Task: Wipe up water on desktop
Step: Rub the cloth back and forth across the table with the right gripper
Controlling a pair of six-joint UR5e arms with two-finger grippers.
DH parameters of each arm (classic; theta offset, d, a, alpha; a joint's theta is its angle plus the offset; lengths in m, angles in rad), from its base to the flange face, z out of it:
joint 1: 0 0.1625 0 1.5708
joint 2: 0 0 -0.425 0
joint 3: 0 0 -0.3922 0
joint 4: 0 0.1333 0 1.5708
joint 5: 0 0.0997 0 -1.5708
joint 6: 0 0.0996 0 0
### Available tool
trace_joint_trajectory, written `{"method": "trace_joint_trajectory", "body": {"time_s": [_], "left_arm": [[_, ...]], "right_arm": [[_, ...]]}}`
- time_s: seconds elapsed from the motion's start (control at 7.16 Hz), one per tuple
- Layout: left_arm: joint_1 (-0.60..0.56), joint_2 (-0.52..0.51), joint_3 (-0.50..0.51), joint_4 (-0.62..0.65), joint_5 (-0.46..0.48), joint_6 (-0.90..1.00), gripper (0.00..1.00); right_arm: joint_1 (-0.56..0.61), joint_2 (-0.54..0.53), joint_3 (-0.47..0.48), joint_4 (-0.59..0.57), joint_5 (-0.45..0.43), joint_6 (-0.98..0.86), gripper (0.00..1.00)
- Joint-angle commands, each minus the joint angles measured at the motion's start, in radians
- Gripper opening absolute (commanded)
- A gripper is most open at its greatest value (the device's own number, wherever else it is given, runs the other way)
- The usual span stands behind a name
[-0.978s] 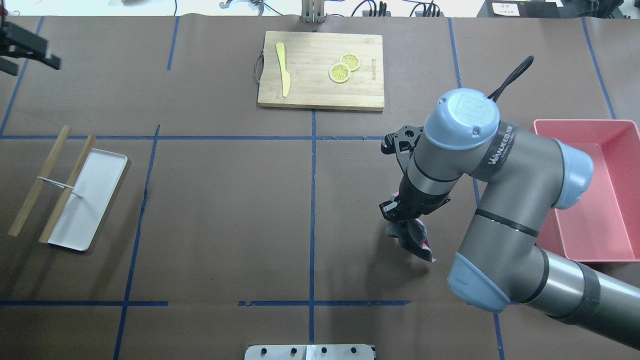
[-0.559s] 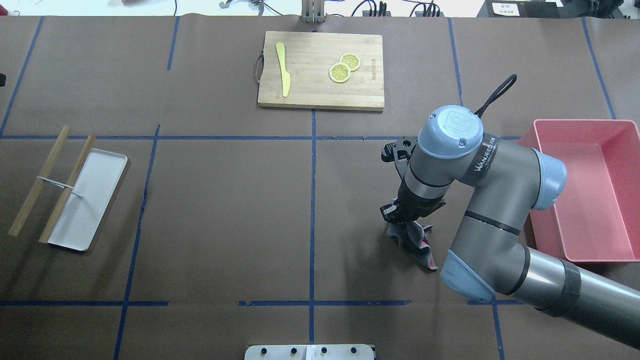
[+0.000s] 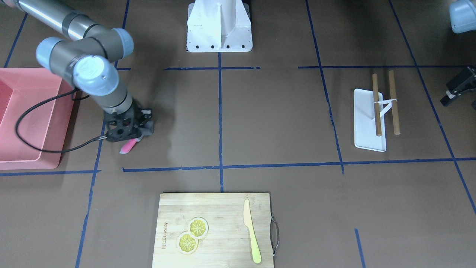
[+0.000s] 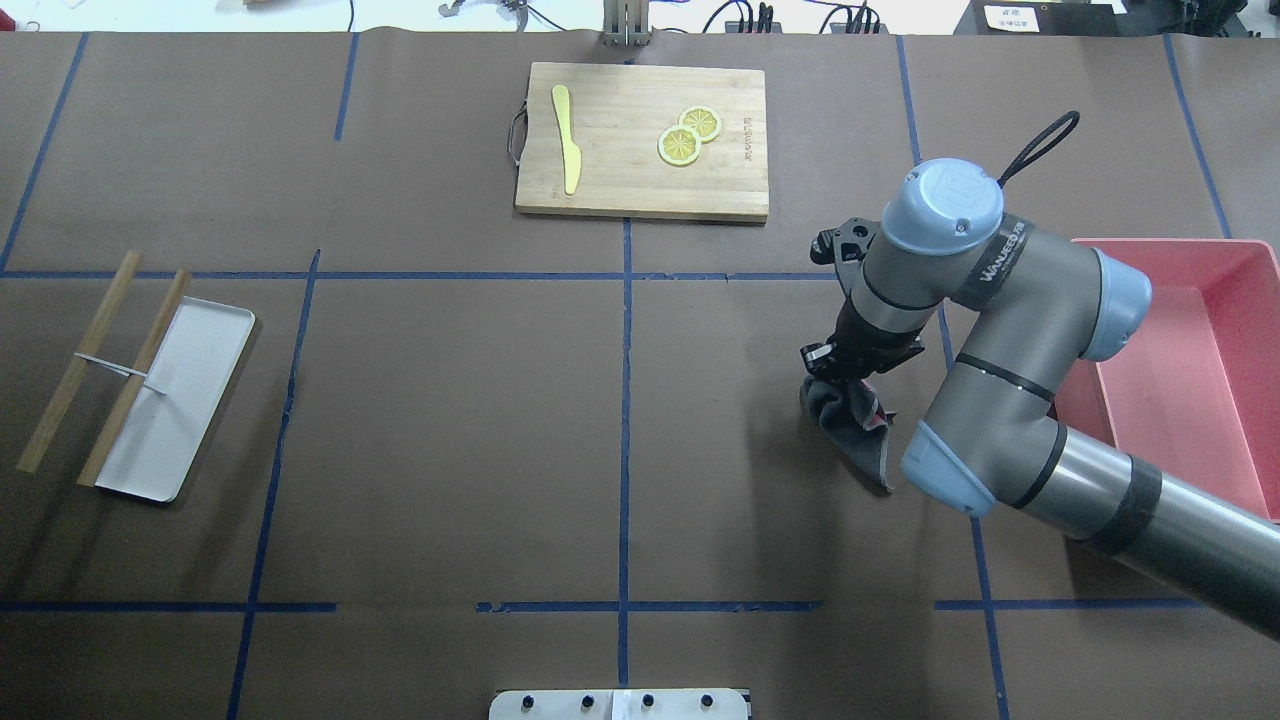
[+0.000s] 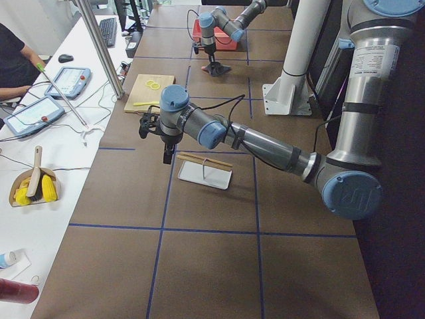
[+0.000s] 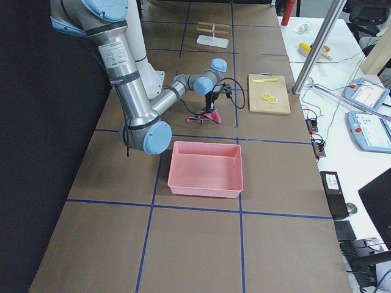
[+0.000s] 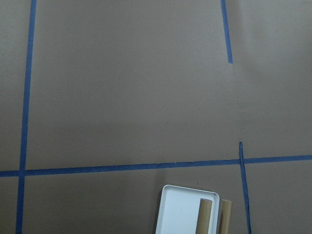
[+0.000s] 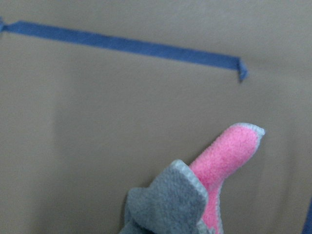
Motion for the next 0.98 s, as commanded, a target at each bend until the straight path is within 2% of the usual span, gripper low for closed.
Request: {"method": "trace_joint_trajectory", "body": {"time_s": [0.0,0.42,0.56,0.84], "left_arm": [[0.0,0.01,-0.026,0.001,0.0,-0.005,1.0],[0.0,0.042,-0.01,0.001,0.021,0.012,1.0],[-0.006,0.076,-0.007,0.002,0.058,0.096,1.0],[-0.043,0.082,0.002,0.039,0.06,0.185,1.0]], "right_arm": [[0.108,0.001,-0.079,0.004,0.057,-0.111,0.0],[0.047,0.012,-0.082,0.005,0.059,-0.098,0.0],[0.021,0.021,-0.053,0.005,0.063,-0.075,0.0],[-0.047,0.026,0.026,0.005,0.081,0.032,0.01]]}}
